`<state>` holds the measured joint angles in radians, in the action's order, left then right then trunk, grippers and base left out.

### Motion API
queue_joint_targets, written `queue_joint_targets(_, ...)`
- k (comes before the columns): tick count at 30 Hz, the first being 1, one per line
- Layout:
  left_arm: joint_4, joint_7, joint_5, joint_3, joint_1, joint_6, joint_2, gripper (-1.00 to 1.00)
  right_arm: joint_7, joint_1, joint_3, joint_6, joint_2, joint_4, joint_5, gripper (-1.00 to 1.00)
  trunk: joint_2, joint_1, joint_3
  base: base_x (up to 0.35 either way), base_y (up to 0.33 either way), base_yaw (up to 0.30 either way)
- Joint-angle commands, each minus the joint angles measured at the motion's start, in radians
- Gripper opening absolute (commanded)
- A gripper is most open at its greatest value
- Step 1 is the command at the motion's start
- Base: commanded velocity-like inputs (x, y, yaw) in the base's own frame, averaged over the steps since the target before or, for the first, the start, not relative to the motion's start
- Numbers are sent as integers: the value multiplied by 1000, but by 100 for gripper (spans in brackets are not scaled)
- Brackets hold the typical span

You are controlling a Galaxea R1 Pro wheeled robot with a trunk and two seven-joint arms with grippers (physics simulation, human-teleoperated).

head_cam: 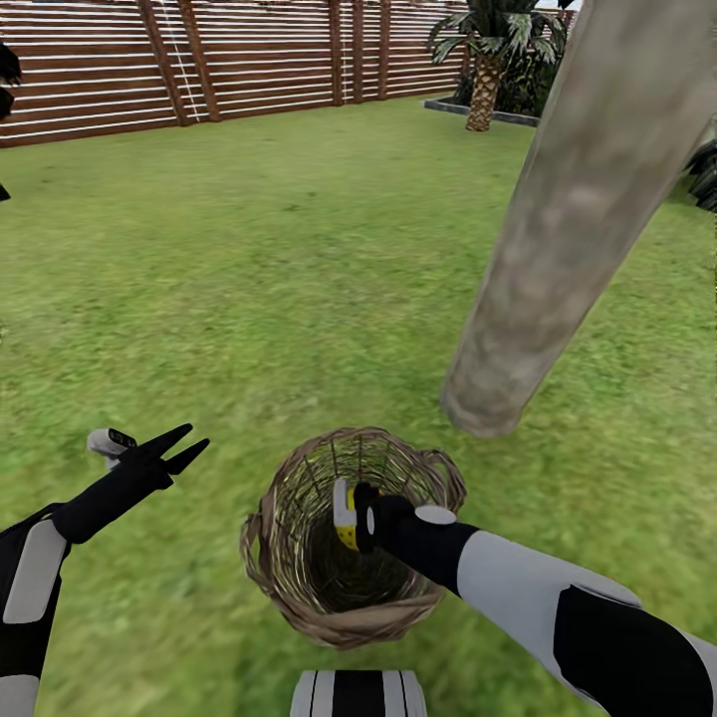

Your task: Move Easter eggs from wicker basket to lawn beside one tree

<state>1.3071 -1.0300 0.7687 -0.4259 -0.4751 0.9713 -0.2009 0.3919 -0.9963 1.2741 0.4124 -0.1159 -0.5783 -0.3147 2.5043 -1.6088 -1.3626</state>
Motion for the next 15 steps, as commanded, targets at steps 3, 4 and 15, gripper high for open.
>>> queue_joint_targets(3, -1, -2, 0, -1, 0, 4, 0, 100, 6, -1, 2, 3, 0, -5, -9, -100, 0, 1, 11, 0, 0, 0)
queue_joint_targets(4, -1, -2, 0, -1, 0, 4, 0, 100, 6, -1, 2, 3, 1, -6, -9, -100, -1, 2, 15, 0, 0, 0)
queue_joint_targets(15, -2, -4, 0, -22, 0, 4, 0, 100, 7, -1, 5, 66, 4, -18, -20, -100, -3, 7, 57, 0, 0, 0)
